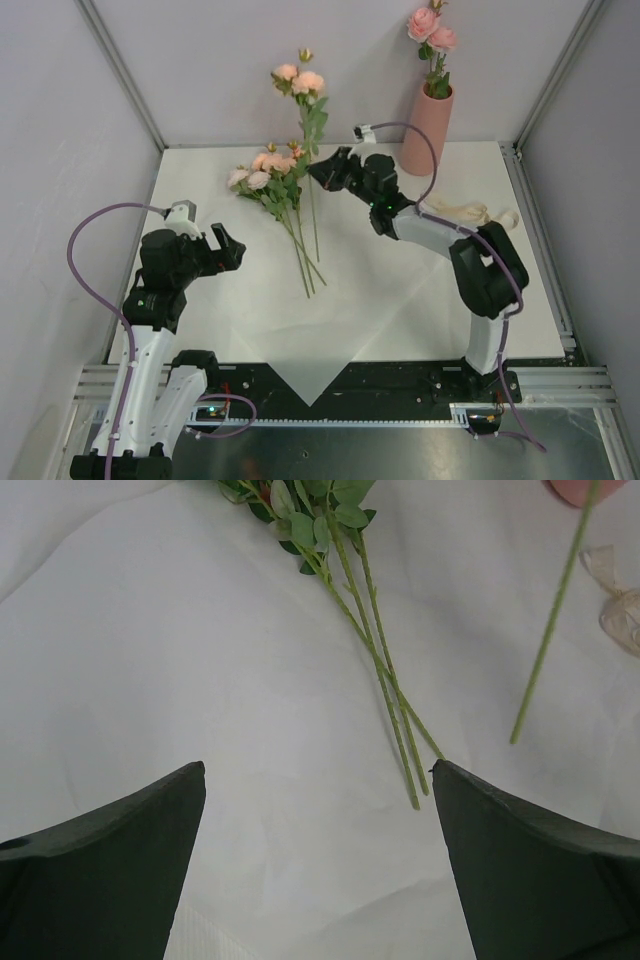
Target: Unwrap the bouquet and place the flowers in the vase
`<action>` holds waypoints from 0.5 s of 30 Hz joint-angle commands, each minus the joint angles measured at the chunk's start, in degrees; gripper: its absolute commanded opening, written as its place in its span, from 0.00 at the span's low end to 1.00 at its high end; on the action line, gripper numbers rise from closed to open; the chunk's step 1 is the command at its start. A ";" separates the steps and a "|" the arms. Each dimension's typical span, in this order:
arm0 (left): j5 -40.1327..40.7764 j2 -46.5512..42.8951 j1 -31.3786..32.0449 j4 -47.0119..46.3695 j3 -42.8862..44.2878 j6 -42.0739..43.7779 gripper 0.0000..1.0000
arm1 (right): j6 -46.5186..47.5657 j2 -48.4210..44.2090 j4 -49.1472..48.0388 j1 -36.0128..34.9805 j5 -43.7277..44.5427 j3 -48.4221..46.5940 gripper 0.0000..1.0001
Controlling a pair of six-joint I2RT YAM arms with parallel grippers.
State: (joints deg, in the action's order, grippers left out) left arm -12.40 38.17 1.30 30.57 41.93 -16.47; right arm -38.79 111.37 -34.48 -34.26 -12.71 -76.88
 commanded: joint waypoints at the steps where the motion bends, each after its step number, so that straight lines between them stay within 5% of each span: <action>1: -0.95 -1.19 -0.27 -1.90 -0.36 0.14 1.00 | 16.33 -10.47 -10.51 2.05 -1.13 2.25 0.00; 15: -1.25 -1.89 -0.25 -1.85 -0.14 0.22 1.00 | 37.49 -13.40 -38.34 20.52 0.27 2.64 0.00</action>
State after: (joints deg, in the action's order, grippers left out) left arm -12.53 37.06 1.30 30.57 41.93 -16.47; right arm -9.17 96.97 -59.61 -17.98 -12.99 -71.88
